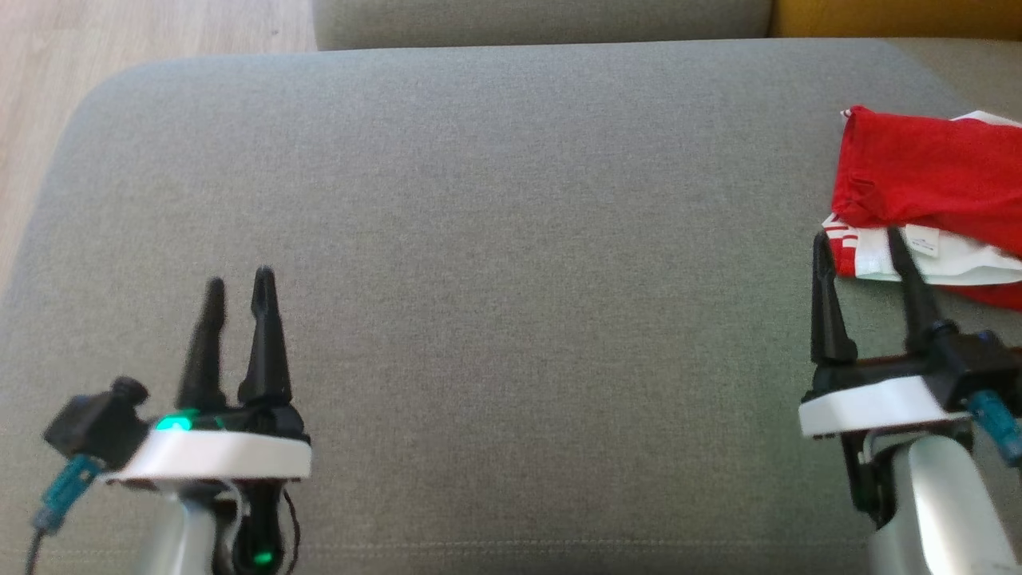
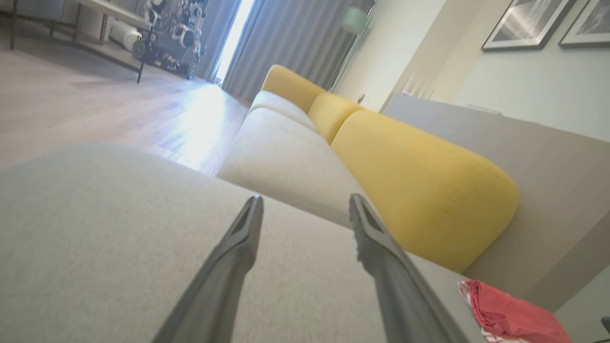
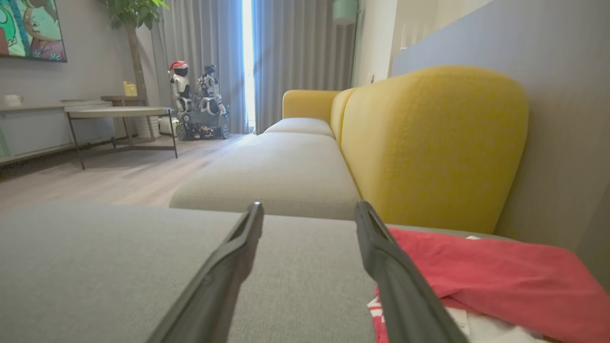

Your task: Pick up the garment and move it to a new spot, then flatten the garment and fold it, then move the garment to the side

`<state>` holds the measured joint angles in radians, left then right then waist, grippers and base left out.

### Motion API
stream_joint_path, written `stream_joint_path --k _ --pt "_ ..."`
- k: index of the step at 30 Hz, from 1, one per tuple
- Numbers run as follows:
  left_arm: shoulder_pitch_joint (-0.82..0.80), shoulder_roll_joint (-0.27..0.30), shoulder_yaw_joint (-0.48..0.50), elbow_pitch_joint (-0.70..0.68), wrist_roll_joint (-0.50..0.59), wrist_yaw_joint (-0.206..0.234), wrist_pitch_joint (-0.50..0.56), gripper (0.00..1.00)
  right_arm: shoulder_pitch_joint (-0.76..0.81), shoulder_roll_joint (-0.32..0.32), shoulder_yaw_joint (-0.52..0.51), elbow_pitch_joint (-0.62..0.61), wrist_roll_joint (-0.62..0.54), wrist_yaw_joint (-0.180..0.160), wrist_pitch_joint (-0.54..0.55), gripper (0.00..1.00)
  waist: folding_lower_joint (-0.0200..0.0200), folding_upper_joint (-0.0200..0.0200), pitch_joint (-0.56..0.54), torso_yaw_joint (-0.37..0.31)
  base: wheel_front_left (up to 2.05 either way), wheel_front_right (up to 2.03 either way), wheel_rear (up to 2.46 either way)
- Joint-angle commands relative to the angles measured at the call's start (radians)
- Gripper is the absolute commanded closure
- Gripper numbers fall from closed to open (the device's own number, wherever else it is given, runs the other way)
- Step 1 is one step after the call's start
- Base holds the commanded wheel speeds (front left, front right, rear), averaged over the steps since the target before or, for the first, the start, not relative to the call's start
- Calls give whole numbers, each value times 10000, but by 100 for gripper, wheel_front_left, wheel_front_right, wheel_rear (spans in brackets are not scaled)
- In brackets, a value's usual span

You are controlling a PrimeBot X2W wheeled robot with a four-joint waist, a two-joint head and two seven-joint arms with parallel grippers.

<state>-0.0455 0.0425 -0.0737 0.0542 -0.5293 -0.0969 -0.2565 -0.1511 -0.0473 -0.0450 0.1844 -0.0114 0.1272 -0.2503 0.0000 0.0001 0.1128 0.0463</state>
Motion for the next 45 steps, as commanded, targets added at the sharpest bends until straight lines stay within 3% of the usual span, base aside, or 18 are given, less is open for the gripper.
stream_joint_path --k 1,45 --pt "19 -2 -21 111 -3 2 6 100 8 10 3 104 3 0 8 100 0 -1 -1 0 0 0 0" --pt "-134 176 345 869 -3792 -111 1058 100 192 8 -224 425 5406 12 1222 100 0 -1 -367 -154 0 0 0"
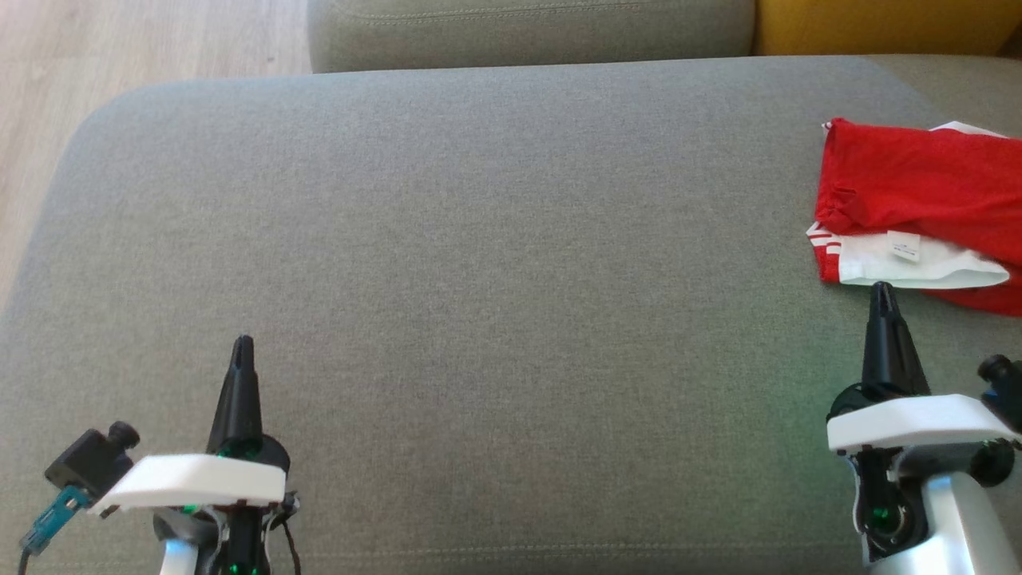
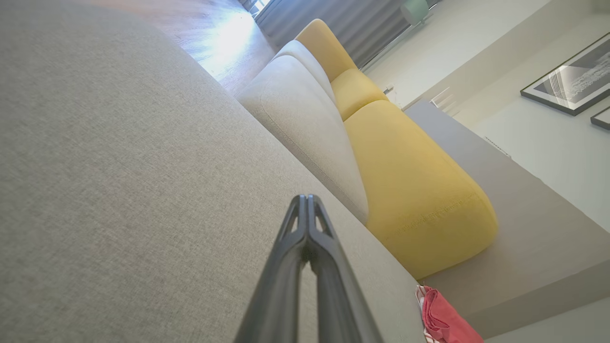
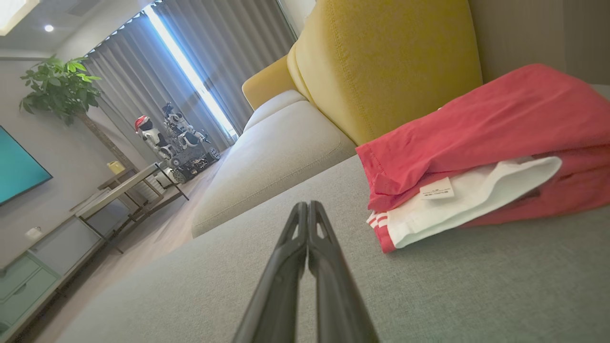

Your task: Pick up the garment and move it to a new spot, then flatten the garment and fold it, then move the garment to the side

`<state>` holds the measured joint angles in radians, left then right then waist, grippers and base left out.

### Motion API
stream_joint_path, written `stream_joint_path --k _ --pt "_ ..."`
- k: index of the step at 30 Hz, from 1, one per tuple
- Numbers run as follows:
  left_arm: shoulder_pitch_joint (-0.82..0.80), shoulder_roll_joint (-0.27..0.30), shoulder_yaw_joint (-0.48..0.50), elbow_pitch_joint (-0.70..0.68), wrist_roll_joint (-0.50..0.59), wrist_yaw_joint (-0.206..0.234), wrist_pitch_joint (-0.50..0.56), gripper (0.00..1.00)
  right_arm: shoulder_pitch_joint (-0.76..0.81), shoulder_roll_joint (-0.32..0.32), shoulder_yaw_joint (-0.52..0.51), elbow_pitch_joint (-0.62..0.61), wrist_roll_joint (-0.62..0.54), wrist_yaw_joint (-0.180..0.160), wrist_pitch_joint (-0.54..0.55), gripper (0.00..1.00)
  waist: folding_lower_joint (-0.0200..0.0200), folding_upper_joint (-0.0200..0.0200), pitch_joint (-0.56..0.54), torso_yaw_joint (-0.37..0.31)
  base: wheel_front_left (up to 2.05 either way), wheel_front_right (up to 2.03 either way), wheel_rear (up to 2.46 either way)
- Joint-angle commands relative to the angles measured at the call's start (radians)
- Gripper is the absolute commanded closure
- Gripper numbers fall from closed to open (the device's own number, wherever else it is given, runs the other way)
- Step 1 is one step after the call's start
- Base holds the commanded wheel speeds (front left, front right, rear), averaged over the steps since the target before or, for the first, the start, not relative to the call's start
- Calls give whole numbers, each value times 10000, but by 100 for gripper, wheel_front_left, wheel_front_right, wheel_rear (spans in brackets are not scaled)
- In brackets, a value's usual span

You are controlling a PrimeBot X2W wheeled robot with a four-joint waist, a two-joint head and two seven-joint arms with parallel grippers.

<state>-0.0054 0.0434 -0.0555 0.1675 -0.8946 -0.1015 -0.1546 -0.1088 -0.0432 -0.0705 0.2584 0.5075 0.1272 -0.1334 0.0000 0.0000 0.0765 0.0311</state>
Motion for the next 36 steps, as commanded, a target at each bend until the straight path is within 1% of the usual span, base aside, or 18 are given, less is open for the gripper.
stream_joint_path --k 1,36 --pt "-540 169 175 -252 -228 -68 67 100 -229 -33 26 -313 346 12 82 100 0 0 -12 -5 0 0 0" --pt "-727 235 653 165 -3206 -160 1025 100 -131 -48 -164 -240 4749 21 1066 100 0 0 -310 -131 0 0 0"
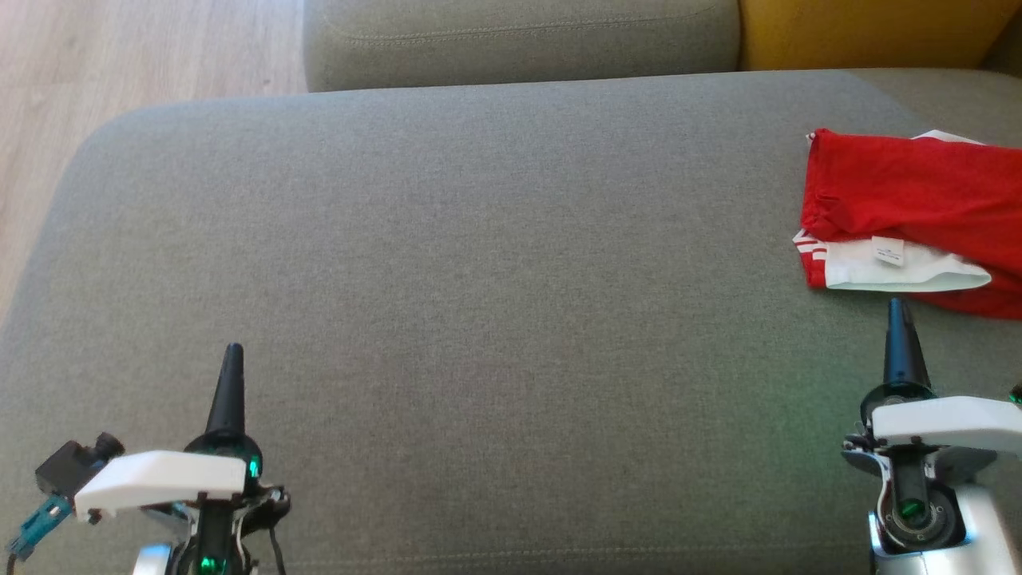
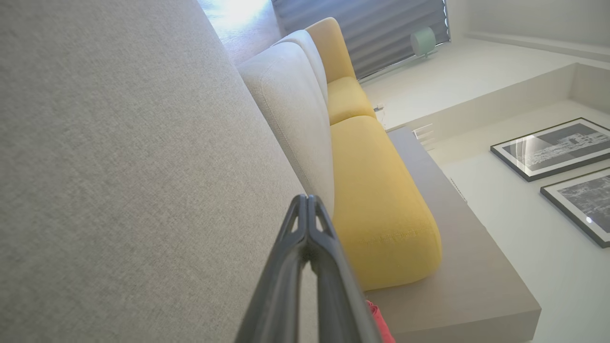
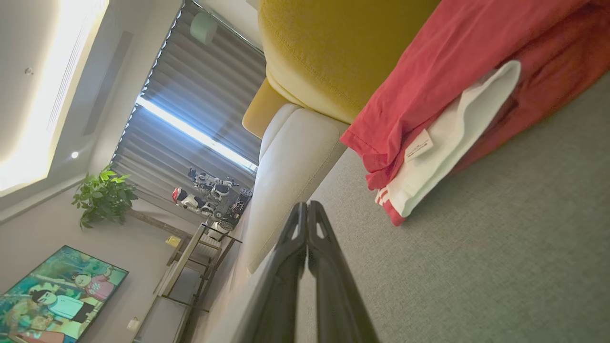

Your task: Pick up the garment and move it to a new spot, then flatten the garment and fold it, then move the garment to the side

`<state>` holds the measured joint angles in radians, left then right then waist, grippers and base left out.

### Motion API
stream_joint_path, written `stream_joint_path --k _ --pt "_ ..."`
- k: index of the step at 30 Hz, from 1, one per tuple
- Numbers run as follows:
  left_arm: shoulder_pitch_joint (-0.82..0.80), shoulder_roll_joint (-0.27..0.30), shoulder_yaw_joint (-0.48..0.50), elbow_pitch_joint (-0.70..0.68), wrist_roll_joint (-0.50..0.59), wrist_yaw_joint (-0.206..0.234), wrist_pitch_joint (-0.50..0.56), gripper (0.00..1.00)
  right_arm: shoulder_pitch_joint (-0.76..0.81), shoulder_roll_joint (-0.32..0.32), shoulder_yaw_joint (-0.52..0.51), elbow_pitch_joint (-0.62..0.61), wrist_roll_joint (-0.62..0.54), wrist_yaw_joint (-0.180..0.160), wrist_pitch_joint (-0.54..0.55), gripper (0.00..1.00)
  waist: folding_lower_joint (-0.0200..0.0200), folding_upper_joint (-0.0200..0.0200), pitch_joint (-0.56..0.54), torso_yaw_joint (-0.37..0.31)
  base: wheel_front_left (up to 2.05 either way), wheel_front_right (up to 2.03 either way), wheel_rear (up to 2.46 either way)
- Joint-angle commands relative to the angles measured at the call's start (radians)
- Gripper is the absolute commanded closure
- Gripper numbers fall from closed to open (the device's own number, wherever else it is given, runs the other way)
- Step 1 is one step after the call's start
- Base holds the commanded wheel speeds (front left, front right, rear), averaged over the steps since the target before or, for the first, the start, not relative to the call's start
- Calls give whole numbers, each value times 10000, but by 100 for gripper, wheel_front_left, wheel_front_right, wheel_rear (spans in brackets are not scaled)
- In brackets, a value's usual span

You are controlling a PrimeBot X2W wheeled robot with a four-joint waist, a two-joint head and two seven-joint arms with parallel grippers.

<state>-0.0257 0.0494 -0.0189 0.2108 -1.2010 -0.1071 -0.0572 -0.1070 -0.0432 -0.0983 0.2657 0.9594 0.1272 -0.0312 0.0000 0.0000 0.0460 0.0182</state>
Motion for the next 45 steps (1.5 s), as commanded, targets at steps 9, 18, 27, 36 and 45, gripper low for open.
stream_joint_path --k 9,18,27,36,45 --pt "-580 185 440 -145 -1004 -132 344 100 -119 -53 58 -292 1522 24 333 100 0 0 -92 -39 0 0 0" --pt "-632 191 583 -33 -1779 -156 611 100 -93 -57 8 -272 2688 27 594 100 0 0 -171 -73 0 0 0" --pt "-678 194 713 67 -2466 -178 851 100 -70 -60 -37 -255 3725 29 826 100 0 0 -241 -102 0 0 0" --pt "-729 196 862 180 -3236 -202 1122 100 -44 -64 -87 -236 4892 31 1086 100 0 0 -320 -136 0 0 0" --pt "-781 196 1012 292 -4002 -227 1395 100 -18 -68 -137 -217 6054 34 1346 100 0 0 -399 -169 0 0 0"
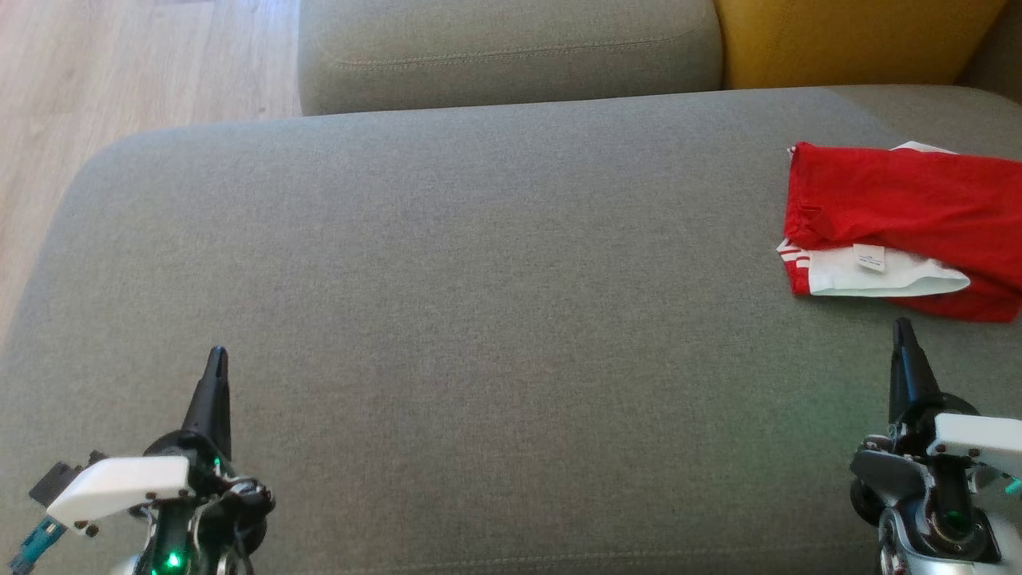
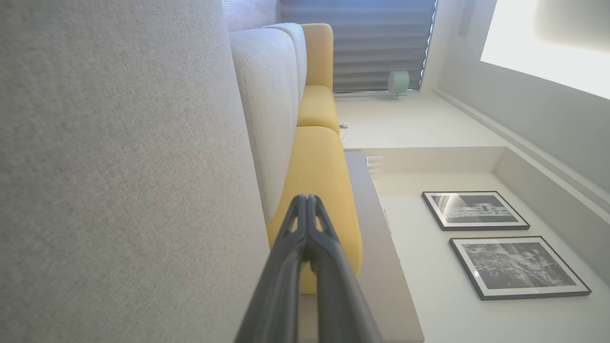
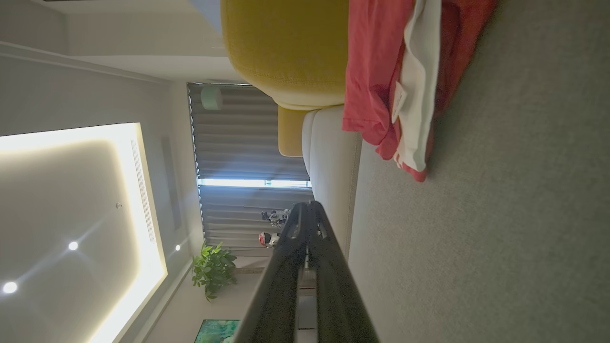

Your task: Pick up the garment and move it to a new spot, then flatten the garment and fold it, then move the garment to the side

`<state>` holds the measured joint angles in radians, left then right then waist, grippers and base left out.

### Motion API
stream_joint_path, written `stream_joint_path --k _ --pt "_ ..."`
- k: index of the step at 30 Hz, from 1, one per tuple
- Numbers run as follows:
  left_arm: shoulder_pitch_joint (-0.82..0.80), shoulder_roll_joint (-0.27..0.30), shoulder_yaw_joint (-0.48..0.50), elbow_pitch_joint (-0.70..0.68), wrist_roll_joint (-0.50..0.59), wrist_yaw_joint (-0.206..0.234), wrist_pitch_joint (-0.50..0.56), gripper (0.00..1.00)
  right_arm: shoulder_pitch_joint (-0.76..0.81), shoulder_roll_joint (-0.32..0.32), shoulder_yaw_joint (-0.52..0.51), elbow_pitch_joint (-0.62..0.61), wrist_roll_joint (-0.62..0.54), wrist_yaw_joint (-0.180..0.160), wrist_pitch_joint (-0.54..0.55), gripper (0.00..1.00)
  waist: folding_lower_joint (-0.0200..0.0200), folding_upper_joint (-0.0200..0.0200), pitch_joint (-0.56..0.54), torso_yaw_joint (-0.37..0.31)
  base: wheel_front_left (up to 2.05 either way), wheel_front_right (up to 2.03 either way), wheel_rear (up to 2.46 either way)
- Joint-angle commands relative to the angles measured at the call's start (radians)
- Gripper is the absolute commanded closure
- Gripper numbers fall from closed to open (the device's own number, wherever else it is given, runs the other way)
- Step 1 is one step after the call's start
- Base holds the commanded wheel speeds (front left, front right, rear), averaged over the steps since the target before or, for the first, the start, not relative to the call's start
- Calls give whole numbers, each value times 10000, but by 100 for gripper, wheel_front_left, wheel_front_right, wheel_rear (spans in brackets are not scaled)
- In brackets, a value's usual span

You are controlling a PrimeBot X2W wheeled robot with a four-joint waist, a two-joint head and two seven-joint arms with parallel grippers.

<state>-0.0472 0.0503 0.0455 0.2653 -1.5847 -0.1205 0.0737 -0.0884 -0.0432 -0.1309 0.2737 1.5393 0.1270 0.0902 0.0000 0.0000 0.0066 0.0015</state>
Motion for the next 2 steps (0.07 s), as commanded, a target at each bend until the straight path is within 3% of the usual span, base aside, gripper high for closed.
stream_joint_path --k 1,2 --pt "-572 187 384 -240 -251 -95 115 100 -202 -69 184 -295 385 36 161 100 0 0 -14 -6 0 0 0" --pt "-578 187 401 -228 -336 -98 146 100 -199 -69 178 -293 515 36 190 100 0 0 -23 -10 0 0 0"
